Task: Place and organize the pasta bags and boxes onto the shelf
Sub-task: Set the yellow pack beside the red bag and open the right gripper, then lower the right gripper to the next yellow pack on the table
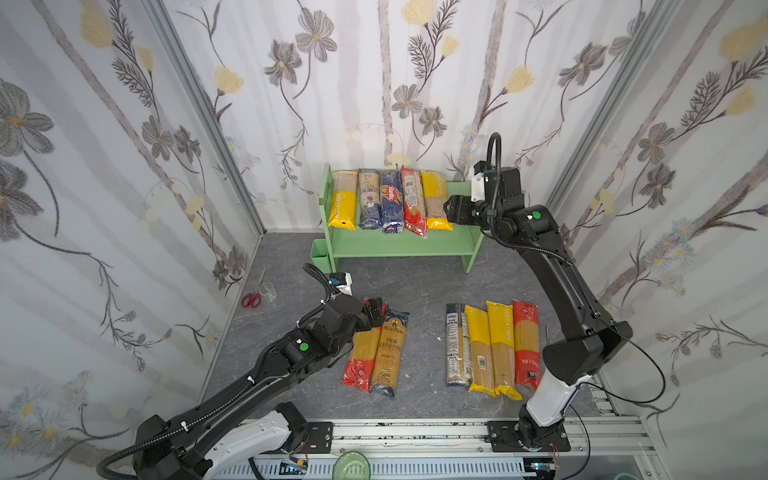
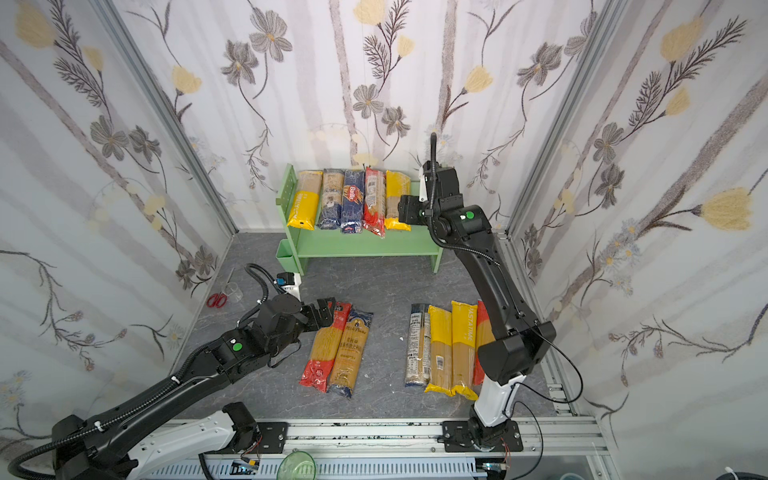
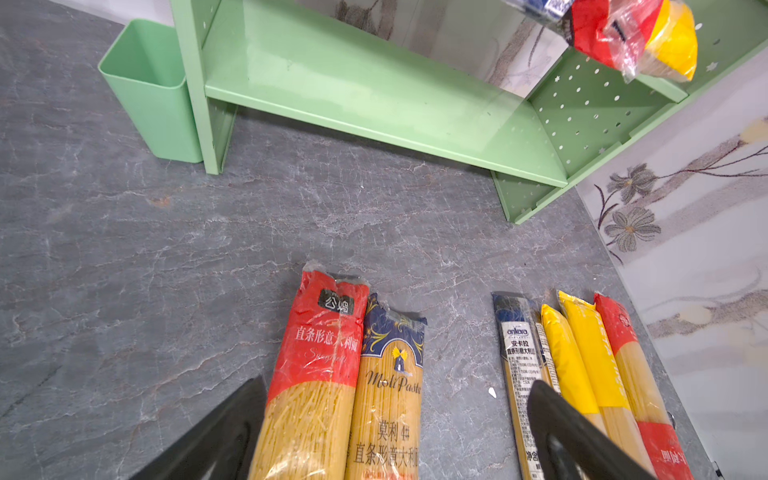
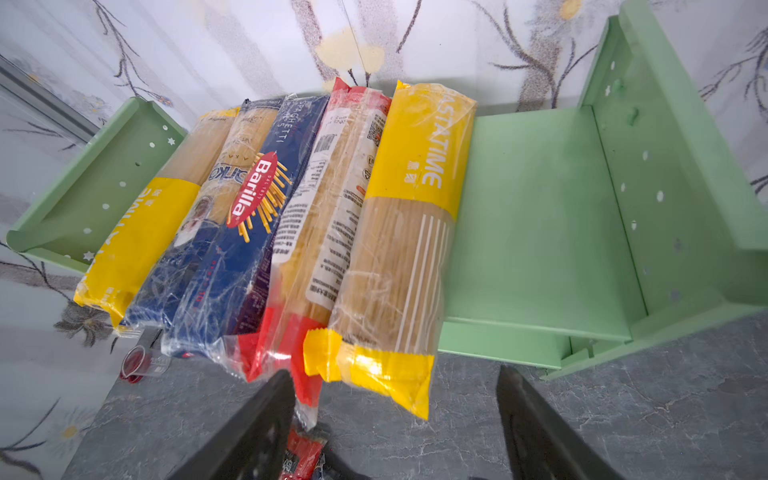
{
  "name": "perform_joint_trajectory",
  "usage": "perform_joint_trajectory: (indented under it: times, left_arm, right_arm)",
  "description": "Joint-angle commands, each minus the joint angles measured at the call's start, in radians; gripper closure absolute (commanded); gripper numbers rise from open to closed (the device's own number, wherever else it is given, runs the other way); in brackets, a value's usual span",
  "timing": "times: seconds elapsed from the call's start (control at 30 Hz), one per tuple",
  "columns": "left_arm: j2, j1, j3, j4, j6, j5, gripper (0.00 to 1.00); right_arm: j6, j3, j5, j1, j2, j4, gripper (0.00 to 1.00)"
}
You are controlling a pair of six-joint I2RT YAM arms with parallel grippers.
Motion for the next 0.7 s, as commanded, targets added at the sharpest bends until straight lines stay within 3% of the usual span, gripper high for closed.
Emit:
perform_joint_trajectory:
  times: [0.0,0.33,0.67]
  left_arm:
    - [-0.003,-0.056,-0.017,0.019,-0.057,-0.018,0.0]
    - [0.096,-0.317,-0.027,0.029,-0.18,-0.101,0.0]
    - [0.245,-0.58,-0.005,0.056,-0.296,-0.225,0.0]
  right_arm:
    - [0.01,-0.238,0.035,0.01,-0.15,0.102,0.22]
    - [0.127,-0.967,0.071,0.036,-0.637,0.211,0.21]
    - [0.311,-1.444,0.027,0.098,-0.9,0.304,0.21]
